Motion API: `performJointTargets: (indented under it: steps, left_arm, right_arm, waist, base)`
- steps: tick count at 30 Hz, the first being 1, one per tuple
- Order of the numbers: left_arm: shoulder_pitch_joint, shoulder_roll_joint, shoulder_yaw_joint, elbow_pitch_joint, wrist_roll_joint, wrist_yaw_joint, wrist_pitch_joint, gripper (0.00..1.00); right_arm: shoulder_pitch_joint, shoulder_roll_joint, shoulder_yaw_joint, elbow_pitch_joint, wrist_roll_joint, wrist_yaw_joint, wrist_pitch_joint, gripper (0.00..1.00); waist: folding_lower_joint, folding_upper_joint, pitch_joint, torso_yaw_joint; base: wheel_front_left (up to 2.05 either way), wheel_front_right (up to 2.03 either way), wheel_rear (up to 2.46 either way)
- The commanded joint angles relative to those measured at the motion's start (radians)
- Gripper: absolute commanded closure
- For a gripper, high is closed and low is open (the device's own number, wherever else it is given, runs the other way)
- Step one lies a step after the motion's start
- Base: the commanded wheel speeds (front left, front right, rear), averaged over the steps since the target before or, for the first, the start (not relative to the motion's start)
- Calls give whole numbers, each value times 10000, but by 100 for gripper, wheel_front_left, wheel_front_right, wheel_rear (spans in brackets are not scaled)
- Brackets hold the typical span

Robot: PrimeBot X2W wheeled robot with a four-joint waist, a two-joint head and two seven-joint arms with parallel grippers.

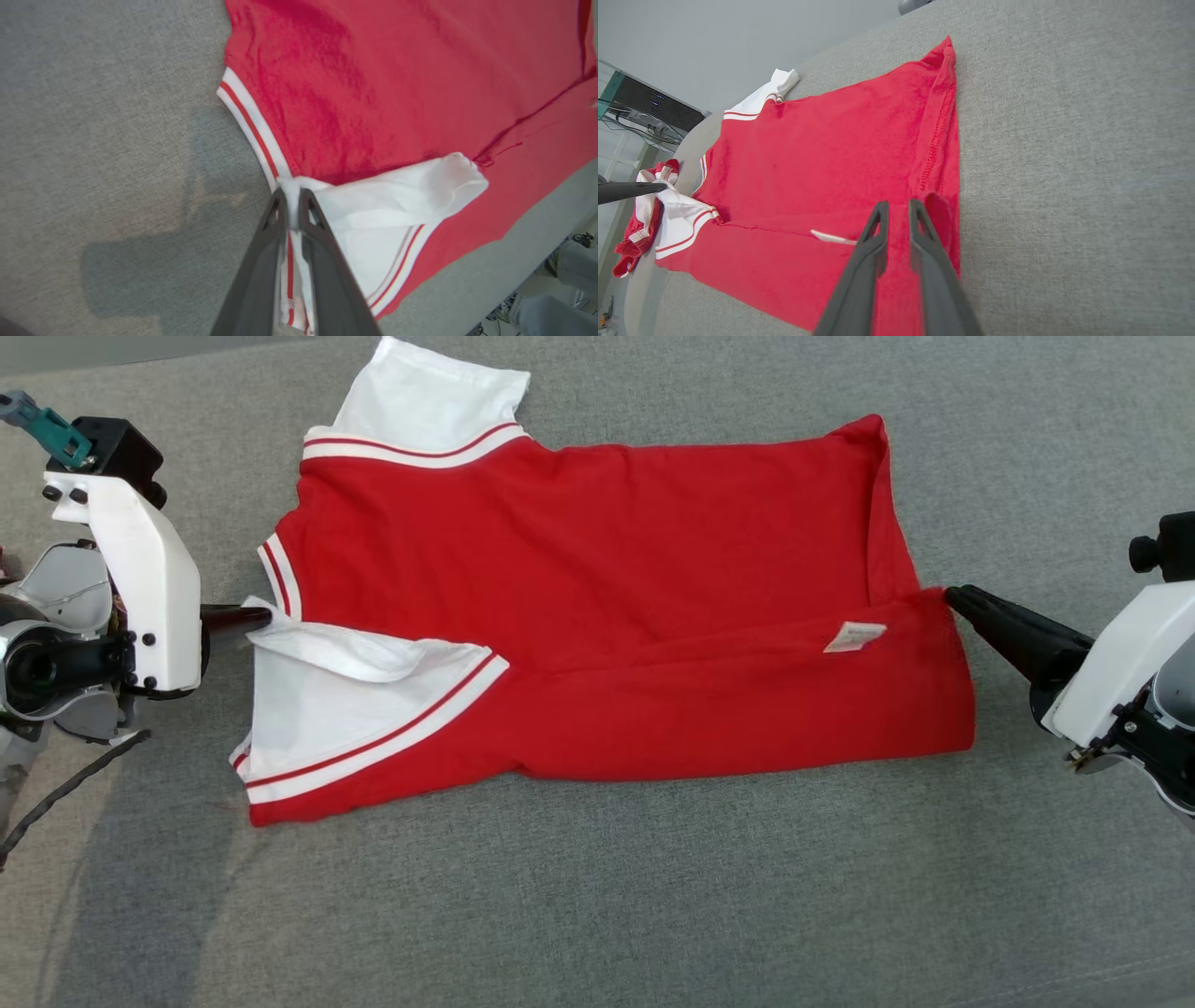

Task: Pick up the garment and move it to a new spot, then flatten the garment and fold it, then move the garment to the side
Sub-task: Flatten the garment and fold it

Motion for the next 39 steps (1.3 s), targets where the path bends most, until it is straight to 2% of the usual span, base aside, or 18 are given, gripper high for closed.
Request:
performJointTargets:
  steps: [1, 8, 11, 14, 17, 18, 19, 23, 25, 27, 29, 33, 39]
  left_arm:
    - [-161, -39, 19, 181, 74, -97, -122, 0]
    - [371, -1, 153, 323, 183, -418, -1082, 0]
    - [807, 192, 324, 64, 477, -517, -2166, 0]
    - [1550, 208, 558, -266, 749, -364, -3560, 0]
    - [2430, 315, 785, -606, 1096, 110, -4936, 0]
    - [2430, 315, 785, -606, 1096, 110, -4936, 0]
    - [2752, 320, 852, -727, 1202, 336, -5394, 0]
    - [4041, 51, 1347, -1309, 1478, 1366, -7443, 0]
    - [4607, 37, 1381, -1543, 2040, 1932, -8481, 0]
    - [5172, -382, 1513, -1806, 2130, 2326, -9437, 0]
    - [5655, -563, 1507, -1921, 2436, 2713, -10247, 0]
    - [6411, -1161, 1638, -1915, 2619, 3099, -11324, 0]
    - [6926, -1716, 1583, -1262, 3080, 3236, -11683, 0]
  right_arm:
    - [40, 68, -63, 99, -68, 1, -168, 0]
    - [428, 120, -162, 419, -416, 1, -1151, 0]
    - [744, 80, -387, 794, -768, 1, -2290, 0]
    - [1186, 253, -563, 1290, -1247, 1, -3257, 0]
    - [1630, 488, -1071, 1673, -1812, 1, -3601, 0]
    - [1630, 488, -1071, 1673, -1812, 1, -3601, 0]
    - [1799, 599, -1343, 1796, -2069, 1, -3641, 0]
    - [2727, 1452, -3345, 1724, -3538, 1, -3632, 0]
    - [3331, 1930, -4384, 1550, -4474, 1, -3631, 0]
    - [3986, 2463, -5102, 1400, -5301, 1, -3624, 0]
    - [4608, 2923, -5688, 1391, -5977, 1, -3624, 0]
    - [5421, 3608, -6216, 1491, -6736, 1, -3627, 0]
    - [5421, 4085, -6020, 2330, -7199, 1, -3620, 0]
  waist:
    - [0, 0, -133, 20]
    - [0, 0, -821, 83]
    - [0, 0, -1178, 101]
    - [0, 0, -1535, 136]
    - [0, 0, -1848, 162]
    - [0, 0, -1848, 162]
    - [0, 0, -1929, 167]
    - [0, 0, -2071, 202]
    - [0, 0, -2115, 209]
    - [0, 0, -2146, 230]
    - [0, 0, -2193, 270]
    - [0, 0, -2261, 335]
    - [0, 0, -2268, 366]
  base:
    - [0, 0, 0]
    - [0, 0, 0]
    - [0, 0, 0]
    - [0, 0, 0]
    - [0, 0, 0]
    - [0, 0, 0]
    - [0, 0, 0]
    - [0, 0, 0]
    - [0, 0, 0]
    - [0, 0, 0]
    - [0, 0, 0]
    - [0, 0, 0]
    - [0, 0, 0]
